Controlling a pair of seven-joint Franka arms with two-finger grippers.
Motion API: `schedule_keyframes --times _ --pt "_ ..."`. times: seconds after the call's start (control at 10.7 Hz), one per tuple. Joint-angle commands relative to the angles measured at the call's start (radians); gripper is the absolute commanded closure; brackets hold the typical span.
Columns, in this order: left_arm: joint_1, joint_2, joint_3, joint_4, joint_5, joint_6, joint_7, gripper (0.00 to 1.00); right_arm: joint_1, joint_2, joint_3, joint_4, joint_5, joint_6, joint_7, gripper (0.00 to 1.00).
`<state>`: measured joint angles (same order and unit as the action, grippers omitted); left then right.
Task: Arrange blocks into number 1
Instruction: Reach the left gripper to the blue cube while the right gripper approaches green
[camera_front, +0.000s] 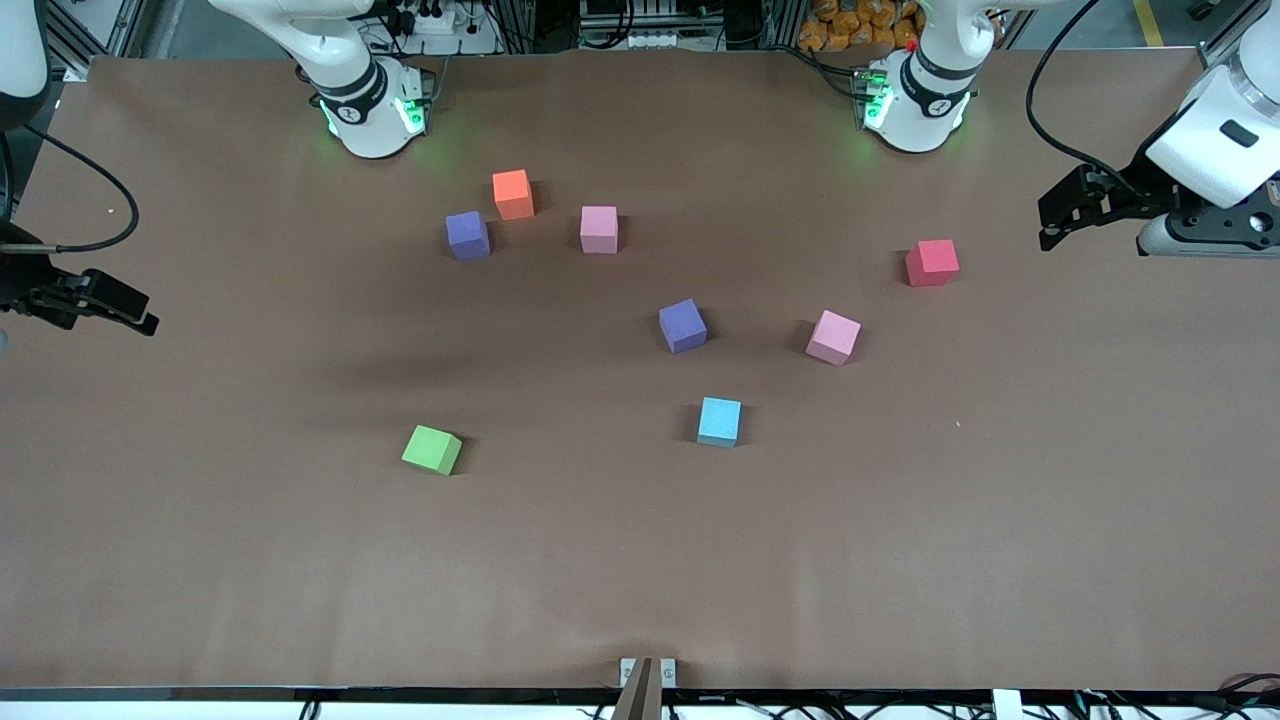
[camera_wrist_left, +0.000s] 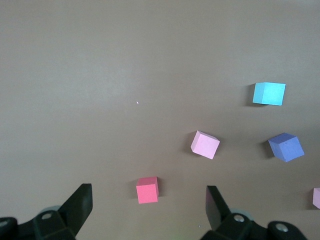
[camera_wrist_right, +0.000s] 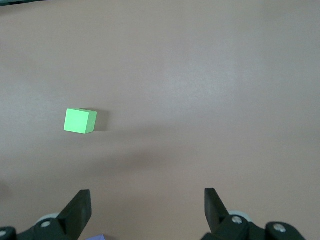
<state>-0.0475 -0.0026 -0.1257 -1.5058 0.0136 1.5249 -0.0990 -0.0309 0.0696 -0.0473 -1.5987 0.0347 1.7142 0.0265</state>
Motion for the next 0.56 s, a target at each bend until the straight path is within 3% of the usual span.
schedule_keyframes --times 0.0,0.47 --pt "0.003 0.032 -0.025 0.018 0.019 -0.009 -0.021 0.00 -0.017 0.018 0.021 0.017 -0.010 -0.016 0.018 0.00" --pt "-0.075 0.157 -0.081 -0.026 -0.032 0.056 -0.116 0.00 0.015 0.018 0.021 -0.069 0.007 0.070 0.073 0.00"
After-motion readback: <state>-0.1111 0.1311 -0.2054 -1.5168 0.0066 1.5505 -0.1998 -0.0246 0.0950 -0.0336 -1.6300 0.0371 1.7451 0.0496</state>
